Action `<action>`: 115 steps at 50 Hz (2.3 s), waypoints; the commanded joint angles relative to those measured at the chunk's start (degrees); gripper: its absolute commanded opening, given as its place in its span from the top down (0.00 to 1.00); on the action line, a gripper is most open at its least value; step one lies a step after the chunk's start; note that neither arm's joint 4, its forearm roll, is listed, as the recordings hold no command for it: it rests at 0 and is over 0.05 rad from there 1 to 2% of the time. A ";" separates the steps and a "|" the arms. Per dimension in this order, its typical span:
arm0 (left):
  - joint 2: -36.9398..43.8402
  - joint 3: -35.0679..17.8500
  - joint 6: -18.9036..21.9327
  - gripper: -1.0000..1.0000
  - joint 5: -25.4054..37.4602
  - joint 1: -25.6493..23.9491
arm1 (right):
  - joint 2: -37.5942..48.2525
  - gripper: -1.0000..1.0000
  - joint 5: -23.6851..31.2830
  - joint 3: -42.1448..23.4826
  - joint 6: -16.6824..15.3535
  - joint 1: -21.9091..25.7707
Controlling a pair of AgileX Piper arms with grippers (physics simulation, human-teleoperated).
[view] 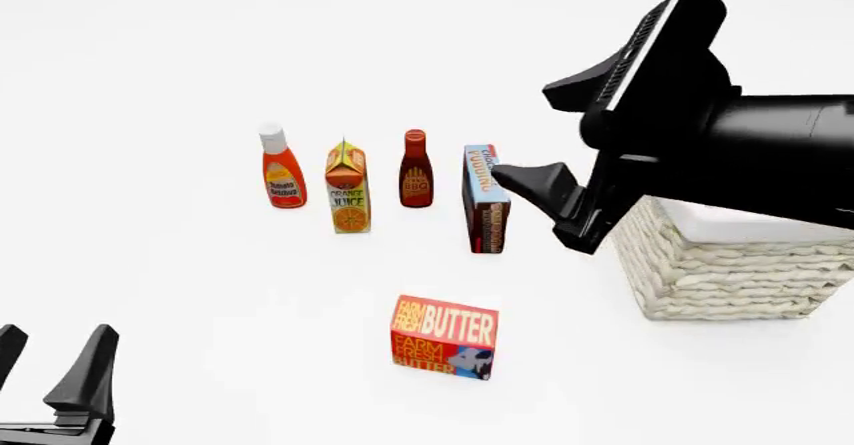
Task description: Pick the butter and place it in the basket.
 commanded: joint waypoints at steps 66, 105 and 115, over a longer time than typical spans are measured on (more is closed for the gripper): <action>0.00 0.00 0.00 0.00 0.00 0.00 | 27.24 0.00 26.83 -24.02 -3.20 8.80; 0.00 0.00 0.00 0.00 0.00 0.00 | 37.10 0.00 31.95 -30.65 -4.74 6.72; 0.00 0.00 0.00 0.00 0.00 0.00 | 38.77 0.00 31.60 -31.16 -5.94 4.96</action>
